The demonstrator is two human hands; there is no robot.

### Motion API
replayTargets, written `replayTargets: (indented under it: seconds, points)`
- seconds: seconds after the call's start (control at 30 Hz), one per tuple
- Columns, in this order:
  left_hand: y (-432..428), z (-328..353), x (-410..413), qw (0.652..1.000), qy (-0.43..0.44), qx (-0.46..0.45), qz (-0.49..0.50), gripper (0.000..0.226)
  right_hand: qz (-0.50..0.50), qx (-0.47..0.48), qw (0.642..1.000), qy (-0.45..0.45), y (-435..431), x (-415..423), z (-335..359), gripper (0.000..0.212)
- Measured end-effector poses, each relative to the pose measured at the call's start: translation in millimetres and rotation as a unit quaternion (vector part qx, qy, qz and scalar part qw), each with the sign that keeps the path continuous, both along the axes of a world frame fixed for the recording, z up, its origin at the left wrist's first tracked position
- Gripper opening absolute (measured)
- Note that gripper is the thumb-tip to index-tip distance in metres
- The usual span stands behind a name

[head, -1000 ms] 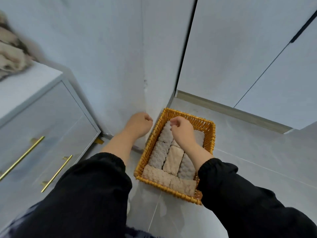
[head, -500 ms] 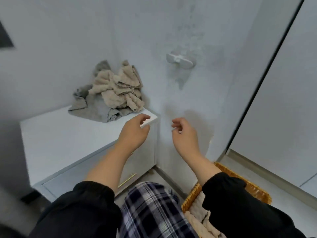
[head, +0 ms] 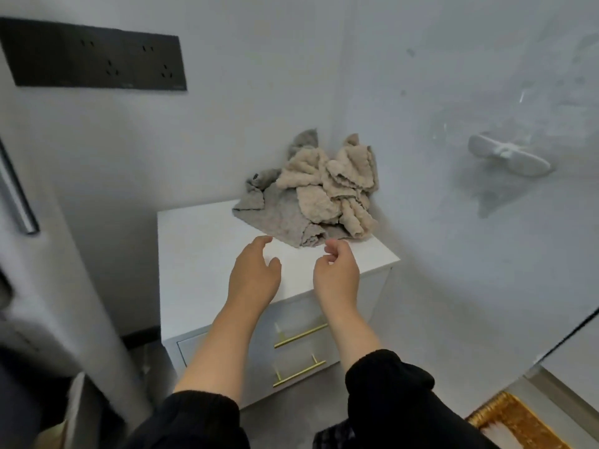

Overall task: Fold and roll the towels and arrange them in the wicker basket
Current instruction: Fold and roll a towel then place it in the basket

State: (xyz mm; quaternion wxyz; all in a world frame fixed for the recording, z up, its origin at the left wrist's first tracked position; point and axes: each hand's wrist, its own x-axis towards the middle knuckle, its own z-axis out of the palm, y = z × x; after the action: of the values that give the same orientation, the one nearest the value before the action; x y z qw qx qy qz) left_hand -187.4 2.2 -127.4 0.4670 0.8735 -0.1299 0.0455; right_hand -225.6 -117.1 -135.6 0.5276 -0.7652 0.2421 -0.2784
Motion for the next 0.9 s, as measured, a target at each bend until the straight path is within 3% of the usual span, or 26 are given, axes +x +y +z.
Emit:
replayTargets:
  seconds: [0.2,0.33,0.4,0.47,0.6,0.67,0.73,0.8,0.87,0.9]
  points:
    - [13.5,-18.1,36.7,0.979,-0.013,0.202,-0.016,0.063,-0.001,-0.223,0.975,0.009,-6.1,36.1,-20.0,0.047]
    - [7.9,-23.4,52.1,0.968,0.028,0.249,-0.022,0.066,0.014,-0.324,0.946,0.024,-14.3,63.9,-7.3,0.05]
    - [6.5,-27.8,58.6,0.961,0.053,0.27,-0.011,0.067,0.037,-0.403,0.913,0.048,-15.1,77.3,-6.7,0.052]
    - [7.9,-32.8,64.3,0.955,0.083,0.283,0.001,0.07,0.067,-0.509,0.853,0.098,-15.8,90.8,-8.7,0.056]
    - [12.7,-37.8,70.1,0.956,0.094,0.279,0.002,0.073,0.131,-0.724,0.644,0.21,-23.3,115.1,-10.5,0.05]
    - [17.3,-39.2,72.6,0.961,0.093,0.26,0.002,0.073,0.166,-0.755,0.591,0.23,-26.7,128.0,-5.4,0.041]
    - [22.7,-40.0,75.3,0.97,0.091,0.225,0.002,0.074,0.174,-0.745,0.62,0.177,-28.5,141.5,4.8,0.027]
    - [26.8,-38.8,78.1,0.982,0.08,0.169,0.001,0.076,0.108,-0.661,0.742,0.037,-29.4,149.0,22.2,0.007]
    - [29.8,-32.9,77.6,0.996,0.059,0.071,0.004,0.08,0.049,-0.453,0.889,-0.049,-22.9,146.3,54.0,0.023]
    - [29.9,-27.8,75.4,0.999,0.04,0.017,0.004,0.081,0.052,-0.336,0.938,-0.062,-17.8,144.8,70.1,0.025]
